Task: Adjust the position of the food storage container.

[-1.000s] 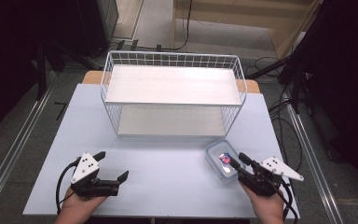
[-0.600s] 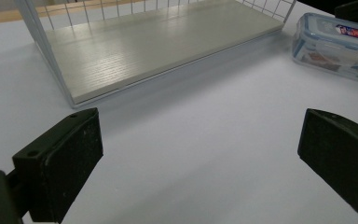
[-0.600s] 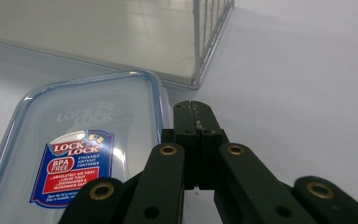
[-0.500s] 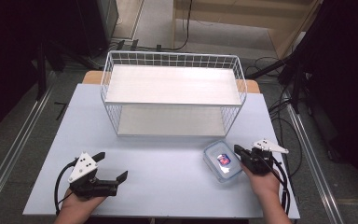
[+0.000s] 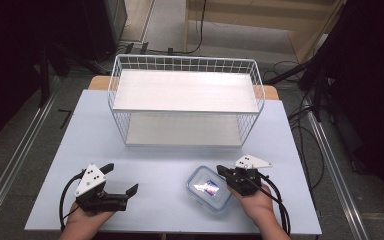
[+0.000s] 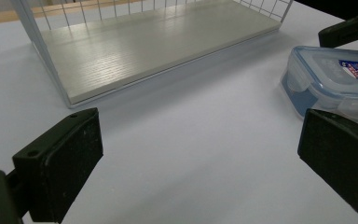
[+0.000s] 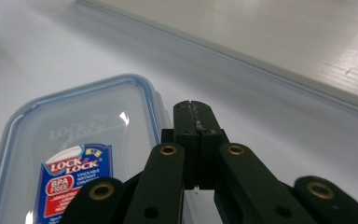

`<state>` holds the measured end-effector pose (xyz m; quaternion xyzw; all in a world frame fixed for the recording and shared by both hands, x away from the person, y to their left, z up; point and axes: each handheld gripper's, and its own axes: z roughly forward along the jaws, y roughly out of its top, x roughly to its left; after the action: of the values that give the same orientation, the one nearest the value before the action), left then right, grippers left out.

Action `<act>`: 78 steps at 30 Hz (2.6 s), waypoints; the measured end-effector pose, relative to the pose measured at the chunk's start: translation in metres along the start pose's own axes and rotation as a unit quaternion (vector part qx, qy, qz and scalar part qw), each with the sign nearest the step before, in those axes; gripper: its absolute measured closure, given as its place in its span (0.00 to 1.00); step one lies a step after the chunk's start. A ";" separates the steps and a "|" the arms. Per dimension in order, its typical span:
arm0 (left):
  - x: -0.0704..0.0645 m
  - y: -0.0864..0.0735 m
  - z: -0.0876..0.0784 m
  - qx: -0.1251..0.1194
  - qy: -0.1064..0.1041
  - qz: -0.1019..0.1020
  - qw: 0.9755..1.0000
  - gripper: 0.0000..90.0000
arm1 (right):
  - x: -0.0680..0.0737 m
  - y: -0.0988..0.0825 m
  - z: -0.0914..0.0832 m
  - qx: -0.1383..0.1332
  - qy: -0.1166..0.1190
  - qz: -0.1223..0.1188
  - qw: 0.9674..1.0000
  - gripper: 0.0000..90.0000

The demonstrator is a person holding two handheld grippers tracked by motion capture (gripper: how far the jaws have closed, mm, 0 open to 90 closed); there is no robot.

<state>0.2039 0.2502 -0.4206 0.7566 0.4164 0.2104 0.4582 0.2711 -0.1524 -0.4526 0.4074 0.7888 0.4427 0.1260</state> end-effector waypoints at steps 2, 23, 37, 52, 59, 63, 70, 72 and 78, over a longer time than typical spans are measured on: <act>0.000 0.002 0.000 -0.003 0.000 0.000 1.000 0.00 | 0.000 -0.001 -0.019 -0.034 -0.029 0.019 0.999 1.00; -0.013 0.018 0.013 -0.017 -0.035 0.015 0.999 0.00 | 0.035 -0.058 -0.045 0.056 -0.053 0.050 0.996 1.00; 0.001 -0.011 -0.016 -0.003 0.011 -0.011 1.000 0.00 | 0.025 -0.006 0.026 0.040 -0.027 0.021 0.999 1.00; -0.016 0.004 0.020 0.003 -0.035 -0.015 0.999 0.02 | 0.021 -0.013 -0.007 -0.014 -0.006 0.040 0.999 0.67; -0.022 0.017 0.058 0.014 -0.059 -0.026 0.998 0.05 | 0.019 -0.011 -0.019 -0.046 0.003 0.062 0.997 0.43; -0.023 0.020 0.077 0.032 -0.068 -0.028 0.997 0.05 | 0.020 -0.005 -0.018 -0.051 0.010 0.070 0.996 0.38; -0.023 0.022 0.085 0.039 -0.077 -0.054 0.995 0.08 | 0.024 0.000 -0.004 -0.046 0.013 0.070 0.996 0.36; -0.023 0.022 0.087 0.042 -0.080 -0.056 0.994 0.08 | 0.024 0.000 -0.002 -0.045 0.014 0.071 0.996 0.36; -0.024 0.019 0.099 0.051 -0.082 -0.073 0.993 0.10 | 0.024 0.001 0.008 -0.035 0.021 0.080 0.996 0.36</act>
<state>0.2680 0.1748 -0.4511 0.7616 0.4415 0.0922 0.4653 0.2607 -0.1289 -0.4530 0.4551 0.7405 0.4866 0.0880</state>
